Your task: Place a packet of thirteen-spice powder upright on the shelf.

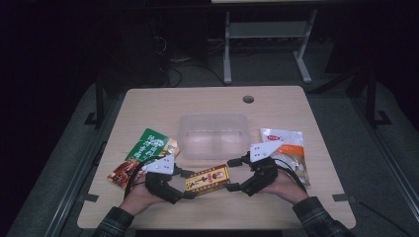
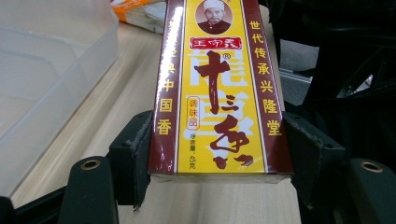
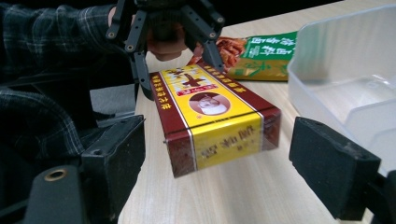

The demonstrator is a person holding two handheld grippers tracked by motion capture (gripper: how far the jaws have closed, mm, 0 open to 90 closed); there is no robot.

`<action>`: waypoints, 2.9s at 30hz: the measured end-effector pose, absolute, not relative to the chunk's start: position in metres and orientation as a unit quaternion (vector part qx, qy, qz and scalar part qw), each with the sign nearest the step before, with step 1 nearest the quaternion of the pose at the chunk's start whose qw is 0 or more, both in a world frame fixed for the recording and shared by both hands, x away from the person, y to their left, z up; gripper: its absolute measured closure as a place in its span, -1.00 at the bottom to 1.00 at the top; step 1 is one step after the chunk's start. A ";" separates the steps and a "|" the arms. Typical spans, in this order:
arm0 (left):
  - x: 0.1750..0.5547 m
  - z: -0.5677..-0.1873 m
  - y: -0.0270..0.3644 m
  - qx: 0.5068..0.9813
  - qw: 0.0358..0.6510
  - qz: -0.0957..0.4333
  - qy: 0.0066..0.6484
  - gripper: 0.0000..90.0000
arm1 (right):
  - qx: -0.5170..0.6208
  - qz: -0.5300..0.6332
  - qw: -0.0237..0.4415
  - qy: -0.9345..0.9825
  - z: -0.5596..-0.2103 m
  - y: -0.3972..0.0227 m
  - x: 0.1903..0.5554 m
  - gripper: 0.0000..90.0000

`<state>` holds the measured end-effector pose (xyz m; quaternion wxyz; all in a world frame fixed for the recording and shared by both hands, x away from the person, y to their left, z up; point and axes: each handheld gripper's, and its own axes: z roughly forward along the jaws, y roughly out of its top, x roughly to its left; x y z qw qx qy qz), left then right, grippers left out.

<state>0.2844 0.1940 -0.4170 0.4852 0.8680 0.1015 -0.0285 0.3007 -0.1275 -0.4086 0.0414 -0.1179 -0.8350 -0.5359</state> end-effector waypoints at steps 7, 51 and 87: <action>0.282 -0.417 0.190 0.867 0.488 -0.032 0.091 -0.29 | -0.112 -0.529 0.050 -0.840 -0.413 -0.122 0.301 -0.55; 0.283 -0.437 0.164 0.878 0.465 -0.063 0.091 -0.29 | -0.094 -0.578 0.033 -0.810 -0.387 -0.105 0.294 -0.37; 0.284 -0.447 0.157 0.883 0.448 -0.052 0.129 -0.54 | -0.086 -0.574 0.034 -0.814 -0.380 -0.086 0.295 -0.32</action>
